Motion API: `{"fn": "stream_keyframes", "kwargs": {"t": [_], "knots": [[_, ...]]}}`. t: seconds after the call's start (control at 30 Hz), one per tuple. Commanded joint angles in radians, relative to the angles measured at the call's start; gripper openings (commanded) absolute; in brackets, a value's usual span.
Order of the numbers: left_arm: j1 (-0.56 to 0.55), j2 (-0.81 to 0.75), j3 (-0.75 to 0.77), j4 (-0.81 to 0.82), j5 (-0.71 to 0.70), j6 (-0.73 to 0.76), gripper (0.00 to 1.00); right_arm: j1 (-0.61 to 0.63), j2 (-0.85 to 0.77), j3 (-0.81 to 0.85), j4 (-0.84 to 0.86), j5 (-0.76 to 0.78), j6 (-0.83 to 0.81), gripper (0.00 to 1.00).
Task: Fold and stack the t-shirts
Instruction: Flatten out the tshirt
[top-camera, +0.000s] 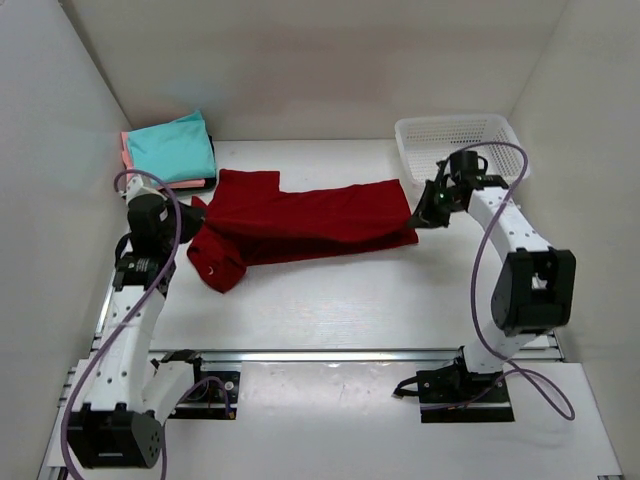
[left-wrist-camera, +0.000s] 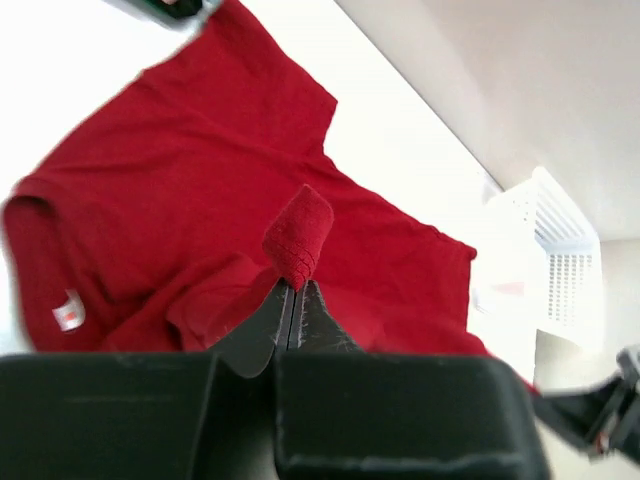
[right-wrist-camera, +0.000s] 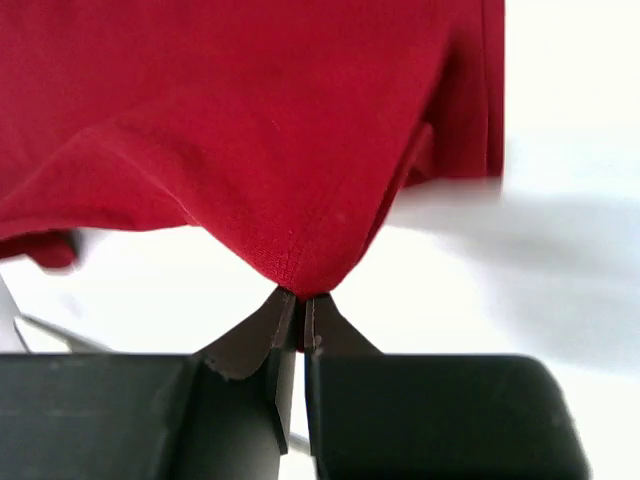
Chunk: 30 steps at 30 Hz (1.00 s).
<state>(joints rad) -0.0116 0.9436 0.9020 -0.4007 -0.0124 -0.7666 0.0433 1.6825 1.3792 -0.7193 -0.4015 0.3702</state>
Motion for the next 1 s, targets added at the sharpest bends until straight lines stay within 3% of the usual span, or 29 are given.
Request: {"fn": "stream_keyframes", "kwargs": {"t": [0.0,0.17,0.37,0.53,0.7,0.97], "knots": [[0.055,-0.115,0.029,-0.113,0.008,0.045,0.00,-0.014,-0.215,-0.092,-0.009,-0.011,0.001,0.00],[-0.024,-0.233,0.124,-0.352,-0.026,0.072,0.00,-0.042,-0.495,-0.264,-0.093,-0.016,0.027,0.00],[-0.085,-0.449,-0.017,-0.621,0.006,-0.057,0.00,-0.017,-0.667,-0.466,-0.239,-0.048,0.073,0.00],[-0.207,-0.592,-0.078,-0.828,-0.009,-0.222,0.00,0.052,-0.736,-0.610,-0.318,-0.068,0.139,0.00],[-0.269,-0.637,-0.130,-0.911,-0.032,-0.280,0.00,0.055,-0.828,-0.730,-0.345,-0.062,0.170,0.00],[-0.191,-0.576,-0.184,-0.912,0.005,-0.177,0.00,-0.005,-0.776,-0.760,-0.348,0.016,0.106,0.00]]}}
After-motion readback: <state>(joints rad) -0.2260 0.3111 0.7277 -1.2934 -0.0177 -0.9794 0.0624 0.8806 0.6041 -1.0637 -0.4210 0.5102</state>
